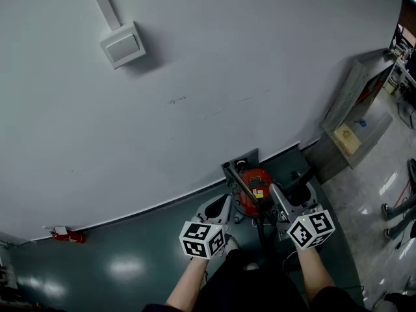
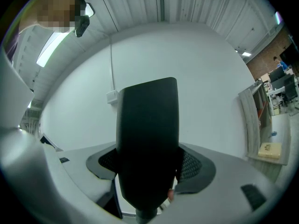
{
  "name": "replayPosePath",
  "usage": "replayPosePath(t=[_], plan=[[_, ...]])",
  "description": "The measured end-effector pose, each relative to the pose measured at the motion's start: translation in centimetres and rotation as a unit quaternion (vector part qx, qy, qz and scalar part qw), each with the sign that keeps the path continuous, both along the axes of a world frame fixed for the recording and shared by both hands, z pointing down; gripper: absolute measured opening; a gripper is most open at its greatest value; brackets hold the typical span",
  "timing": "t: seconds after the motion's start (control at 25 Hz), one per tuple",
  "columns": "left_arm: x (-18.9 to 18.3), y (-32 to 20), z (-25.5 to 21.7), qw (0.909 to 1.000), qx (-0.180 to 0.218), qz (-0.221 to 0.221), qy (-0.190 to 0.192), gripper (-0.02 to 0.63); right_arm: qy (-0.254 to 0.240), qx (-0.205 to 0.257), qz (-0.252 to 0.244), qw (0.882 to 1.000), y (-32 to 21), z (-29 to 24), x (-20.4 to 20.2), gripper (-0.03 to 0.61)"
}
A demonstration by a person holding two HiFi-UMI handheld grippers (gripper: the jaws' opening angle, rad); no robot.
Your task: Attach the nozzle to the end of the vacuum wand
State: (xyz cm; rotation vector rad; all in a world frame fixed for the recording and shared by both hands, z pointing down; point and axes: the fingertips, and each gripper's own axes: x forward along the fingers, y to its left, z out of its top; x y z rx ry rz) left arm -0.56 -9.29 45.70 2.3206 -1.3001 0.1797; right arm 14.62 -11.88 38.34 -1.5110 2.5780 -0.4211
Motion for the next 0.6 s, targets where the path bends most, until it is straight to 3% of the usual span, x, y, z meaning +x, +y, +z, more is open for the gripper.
replayPosePath(t=[0.6], plan=[[-1.7, -3.8, 2.5, 0.9994, -0.028, 0.009, 0.020, 0.003, 0.005, -0.009, 0.008, 1.000, -4.5, 0.3, -2.4, 0.341]])
